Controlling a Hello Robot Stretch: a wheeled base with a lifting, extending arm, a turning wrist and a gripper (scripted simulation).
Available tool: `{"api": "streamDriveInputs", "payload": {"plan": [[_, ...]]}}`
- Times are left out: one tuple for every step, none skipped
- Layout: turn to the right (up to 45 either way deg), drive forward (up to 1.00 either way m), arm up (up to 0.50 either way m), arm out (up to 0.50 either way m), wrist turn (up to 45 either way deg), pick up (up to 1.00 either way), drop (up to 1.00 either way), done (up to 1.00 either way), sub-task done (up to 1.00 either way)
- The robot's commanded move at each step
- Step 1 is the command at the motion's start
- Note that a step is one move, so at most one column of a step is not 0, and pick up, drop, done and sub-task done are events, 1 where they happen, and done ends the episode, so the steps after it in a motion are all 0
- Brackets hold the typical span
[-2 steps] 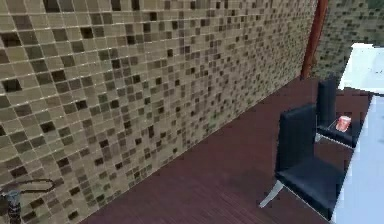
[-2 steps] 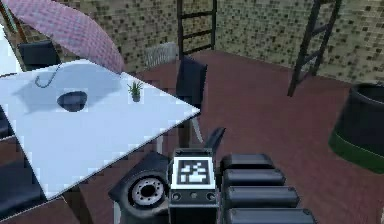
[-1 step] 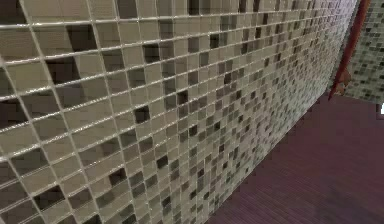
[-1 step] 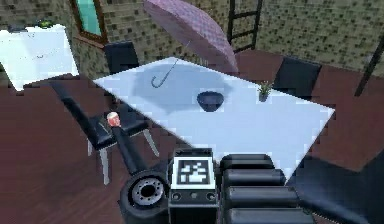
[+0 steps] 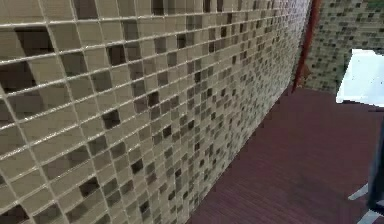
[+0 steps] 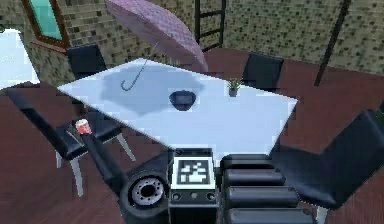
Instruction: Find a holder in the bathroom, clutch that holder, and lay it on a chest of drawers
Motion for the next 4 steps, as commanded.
{"api": "streamDriveInputs", "payload": {"plan": [[0.0, 0.35, 0.00, 0.00, 0.0, 0.00, 0.00, 0.00, 0.00], [33.0, 0.00, 0.00, 0.00, 0.0, 0.00, 0.00, 0.00, 0.00], [0.0, 1.00, 0.00, 0.00, 0.0, 0.00, 0.00, 0.00, 0.00], [6.0, 0.00, 0.00, 0.00, 0.0, 0.00, 0.00, 0.00, 0.00]]}}
